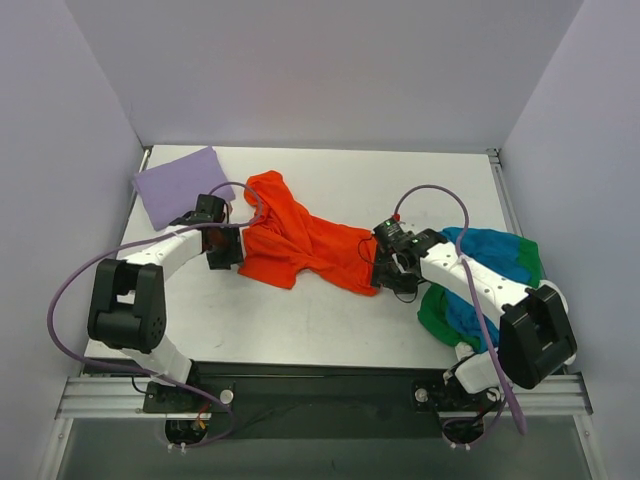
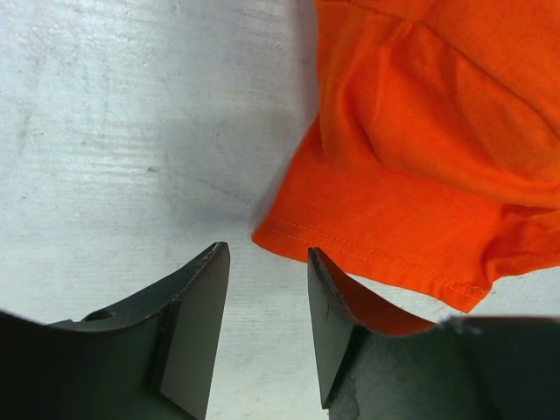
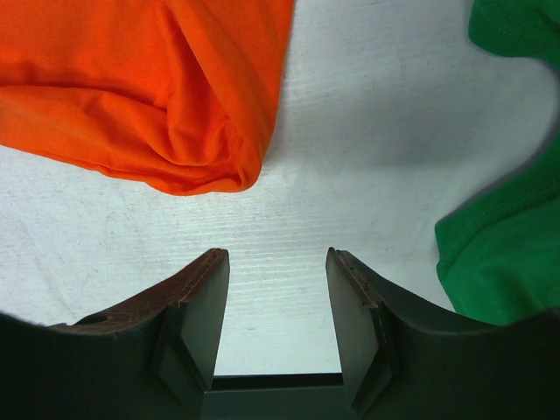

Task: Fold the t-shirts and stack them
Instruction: Flatten out the tshirt

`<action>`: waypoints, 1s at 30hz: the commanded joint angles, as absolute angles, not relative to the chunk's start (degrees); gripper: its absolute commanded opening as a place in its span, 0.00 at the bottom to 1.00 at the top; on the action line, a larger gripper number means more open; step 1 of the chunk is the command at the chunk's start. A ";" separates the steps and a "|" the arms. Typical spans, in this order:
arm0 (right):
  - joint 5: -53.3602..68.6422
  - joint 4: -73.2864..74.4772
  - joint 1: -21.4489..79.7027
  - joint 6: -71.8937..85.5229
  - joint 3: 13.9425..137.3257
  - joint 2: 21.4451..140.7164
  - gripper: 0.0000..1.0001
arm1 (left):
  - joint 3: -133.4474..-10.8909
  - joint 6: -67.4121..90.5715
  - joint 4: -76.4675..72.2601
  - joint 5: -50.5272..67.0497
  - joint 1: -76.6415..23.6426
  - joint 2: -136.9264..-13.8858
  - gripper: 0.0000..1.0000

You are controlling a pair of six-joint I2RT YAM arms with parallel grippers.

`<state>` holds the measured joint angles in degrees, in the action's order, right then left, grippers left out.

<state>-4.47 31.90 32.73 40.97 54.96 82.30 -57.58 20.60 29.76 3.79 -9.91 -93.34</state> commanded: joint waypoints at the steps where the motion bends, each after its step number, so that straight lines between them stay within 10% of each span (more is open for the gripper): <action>1: -5.98 33.14 32.87 42.54 54.14 80.16 0.49 | -58.53 20.30 26.54 5.01 -9.84 -94.56 0.51; 16: -6.06 33.05 32.87 42.71 53.79 79.80 0.49 | -58.10 20.21 25.14 5.18 -11.08 -98.96 0.43; 21: -6.42 33.05 32.17 43.15 53.61 78.84 0.50 | -57.31 20.39 24.79 7.46 -10.99 -99.49 0.00; 30: -9.40 33.57 29.27 39.56 60.20 79.01 0.53 | -58.36 21.89 28.30 9.48 -0.35 -88.52 0.00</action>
<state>-5.87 32.18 29.98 41.50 55.79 79.33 -57.43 21.43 27.62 7.70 -4.10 -94.98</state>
